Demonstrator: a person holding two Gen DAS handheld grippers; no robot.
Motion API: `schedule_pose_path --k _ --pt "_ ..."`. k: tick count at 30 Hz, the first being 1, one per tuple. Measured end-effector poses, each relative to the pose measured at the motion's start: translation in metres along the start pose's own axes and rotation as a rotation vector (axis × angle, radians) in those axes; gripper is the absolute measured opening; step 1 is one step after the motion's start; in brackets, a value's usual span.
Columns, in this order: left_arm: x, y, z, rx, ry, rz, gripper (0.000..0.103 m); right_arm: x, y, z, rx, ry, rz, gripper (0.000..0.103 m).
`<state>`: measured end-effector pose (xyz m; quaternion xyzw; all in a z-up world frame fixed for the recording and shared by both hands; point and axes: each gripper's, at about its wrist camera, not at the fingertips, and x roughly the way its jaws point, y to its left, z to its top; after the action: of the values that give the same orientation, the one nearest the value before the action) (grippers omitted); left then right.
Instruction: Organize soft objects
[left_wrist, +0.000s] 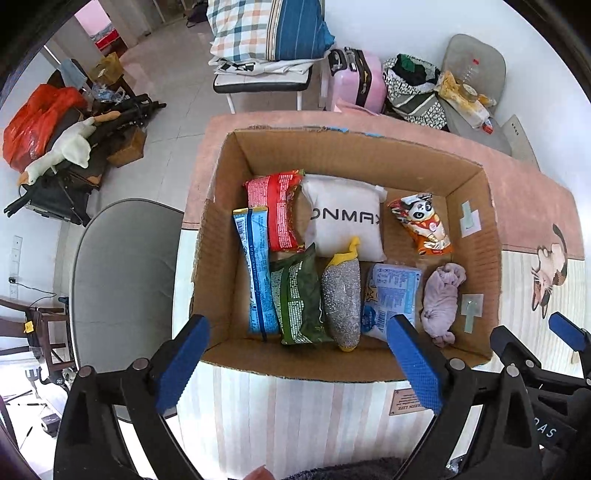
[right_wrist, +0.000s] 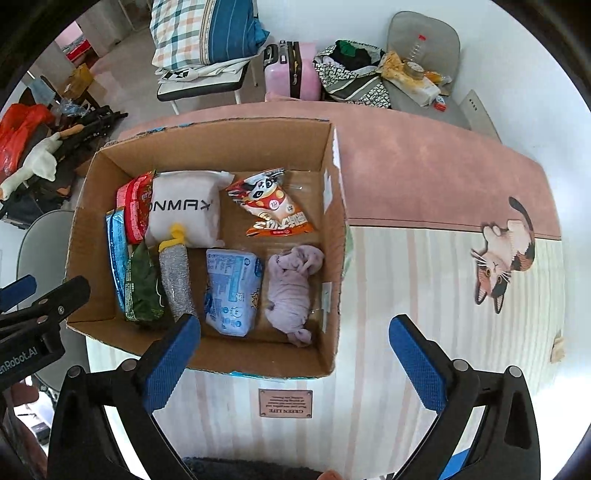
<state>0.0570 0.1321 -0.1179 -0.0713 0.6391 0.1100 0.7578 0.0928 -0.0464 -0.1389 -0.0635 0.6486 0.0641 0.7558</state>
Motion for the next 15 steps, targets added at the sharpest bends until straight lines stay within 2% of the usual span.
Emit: schedule_pose_path --k 6,15 --pt "-0.047 -0.007 -0.012 0.011 -0.077 -0.010 0.098 -0.034 -0.010 -0.009 0.015 -0.054 0.007 0.103" --pt "-0.130 -0.011 -0.036 0.037 -0.207 -0.031 0.098 -0.133 -0.027 -0.036 0.003 -0.200 0.010 0.103"
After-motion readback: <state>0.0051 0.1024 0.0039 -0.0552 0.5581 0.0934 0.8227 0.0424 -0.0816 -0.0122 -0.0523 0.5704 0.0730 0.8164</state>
